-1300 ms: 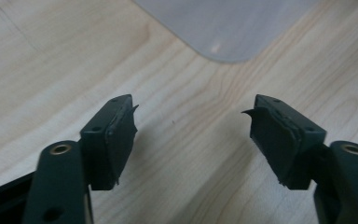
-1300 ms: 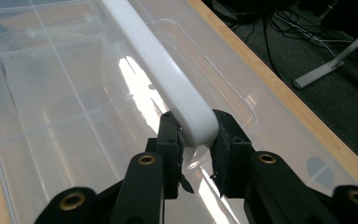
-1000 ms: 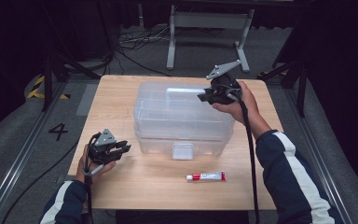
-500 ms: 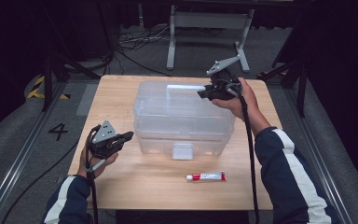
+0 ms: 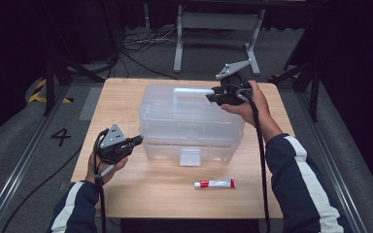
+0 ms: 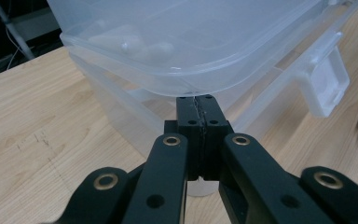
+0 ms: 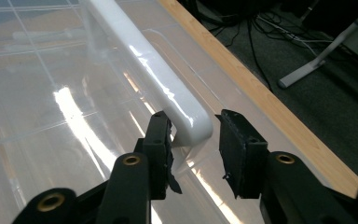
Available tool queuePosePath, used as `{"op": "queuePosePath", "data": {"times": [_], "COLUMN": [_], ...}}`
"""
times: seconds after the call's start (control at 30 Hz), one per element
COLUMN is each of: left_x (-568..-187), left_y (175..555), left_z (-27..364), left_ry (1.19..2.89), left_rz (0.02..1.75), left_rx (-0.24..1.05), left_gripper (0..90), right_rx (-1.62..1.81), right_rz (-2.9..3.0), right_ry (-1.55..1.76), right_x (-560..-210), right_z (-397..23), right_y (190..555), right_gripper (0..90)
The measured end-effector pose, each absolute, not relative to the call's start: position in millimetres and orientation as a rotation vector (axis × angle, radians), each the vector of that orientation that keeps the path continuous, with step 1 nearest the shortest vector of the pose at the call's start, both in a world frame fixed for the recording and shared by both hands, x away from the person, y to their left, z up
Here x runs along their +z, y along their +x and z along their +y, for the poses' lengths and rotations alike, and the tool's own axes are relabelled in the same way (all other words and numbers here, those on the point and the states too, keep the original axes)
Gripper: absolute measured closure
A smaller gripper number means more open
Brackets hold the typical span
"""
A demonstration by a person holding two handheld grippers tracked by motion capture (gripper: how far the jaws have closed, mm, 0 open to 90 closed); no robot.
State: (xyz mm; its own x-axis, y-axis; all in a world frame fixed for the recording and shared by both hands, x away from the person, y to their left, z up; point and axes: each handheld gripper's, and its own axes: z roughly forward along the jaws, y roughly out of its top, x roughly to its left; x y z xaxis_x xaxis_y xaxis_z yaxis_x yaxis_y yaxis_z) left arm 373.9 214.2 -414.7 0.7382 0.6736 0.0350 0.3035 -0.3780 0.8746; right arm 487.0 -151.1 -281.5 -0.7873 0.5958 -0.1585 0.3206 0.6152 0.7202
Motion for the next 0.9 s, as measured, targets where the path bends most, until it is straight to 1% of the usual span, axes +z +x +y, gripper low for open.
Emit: {"op": "queuePosePath", "data": {"times": [0.1,0.2,0.3,0.33,0.43,0.53,0.57,0.7,0.9], "left_x": [-414.5,-414.3,-414.1,-414.1,-413.7,-412.5,-412.5,-410.3,-406.2], "left_y": [373.8,373.9,373.8,373.8,374.0,374.5,374.5,375.7,376.9], "left_z": [213.9,213.7,213.5,213.5,213.6,213.4,213.4,212.6,211.2], "left_ry": [1.981,1.991,1.994,1.994,1.992,1.987,1.987,1.984,1.977], "left_rz": [0.741,0.738,0.737,0.737,0.737,0.736,0.736,0.727,0.720], "left_rx": [0.489,0.491,0.495,0.495,0.494,0.489,0.489,0.489,0.489], "left_gripper": [90.0,90.0,90.0,90.0,90.0,90.0,90.0,90.0,90.0], "right_rx": [1.000,1.027,1.049,1.049,1.066,1.087,1.087,1.103,1.152], "right_rz": [2.418,2.348,2.306,2.306,2.255,2.226,2.226,2.196,2.147], "right_ry": [0.722,0.707,0.724,0.724,0.747,0.753,0.753,0.762,0.768], "right_x": [-280.3,-277.8,-277.4,-277.4,-280.2,-283.4,-283.4,-293.9,-321.1], "right_z": [-159.7,-173.6,-194.8,-194.8,-223.5,-243.8,-243.8,-266.4,-286.0], "right_y": [480.2,470.7,462.6,462.6,451.7,442.4,442.4,432.3,425.8], "right_gripper": [61.9,64.8,64.8,64.8,63.8,62.3,62.3,60.6,58.9]}}
